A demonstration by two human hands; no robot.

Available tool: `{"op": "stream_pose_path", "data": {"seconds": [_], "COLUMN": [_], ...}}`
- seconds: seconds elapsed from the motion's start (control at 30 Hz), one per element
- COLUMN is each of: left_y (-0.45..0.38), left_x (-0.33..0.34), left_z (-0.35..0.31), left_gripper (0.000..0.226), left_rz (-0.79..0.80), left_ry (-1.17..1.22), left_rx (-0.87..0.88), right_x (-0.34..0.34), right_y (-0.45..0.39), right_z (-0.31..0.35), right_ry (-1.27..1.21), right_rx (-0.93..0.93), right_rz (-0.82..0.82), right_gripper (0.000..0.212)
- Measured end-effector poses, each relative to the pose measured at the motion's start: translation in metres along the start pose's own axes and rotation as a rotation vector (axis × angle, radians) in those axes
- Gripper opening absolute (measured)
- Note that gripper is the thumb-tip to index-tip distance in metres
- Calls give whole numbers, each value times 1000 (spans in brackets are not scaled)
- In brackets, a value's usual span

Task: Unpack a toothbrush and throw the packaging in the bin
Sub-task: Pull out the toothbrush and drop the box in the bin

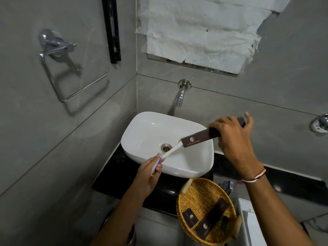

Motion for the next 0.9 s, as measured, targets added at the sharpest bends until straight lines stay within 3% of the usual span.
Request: {"op": "stream_pose_path", "data": {"seconds": [0.2,0.37,0.5,0.67,0.9], "left_y": [36,88,137,173,145], "left_x": [-109,-197,-264,-326,-405], "left_z": [-32,-28,11,68,135], "left_gripper": [5,32,28,9,6], "left_rz": [-373,-565,-755,-982,-1027], "left_ry": [-9,-91,-127,-102,-193], "left_rx": [156,248,180,100,-62], "right_x": [71,151,219,300,421], "right_y": [24,60,110,170,241], "right_z": [1,74,143,212,231], "right_ry": [-308,-913,-1189,-1274,-1183], "right_rx": [81,78,194,286,348], "right_rz": [90,279,425,665,733], "right_gripper": [40,39,41,38,21]}}
Point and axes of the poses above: each hand's wrist, its own y-axis away from the middle knuckle, its own x-axis out of the palm, z = x × y, the point moved 9 cm from there along -y, towards the middle knuckle, and after that the axes turned 15 degrees about -y, right-handed, at the moved point
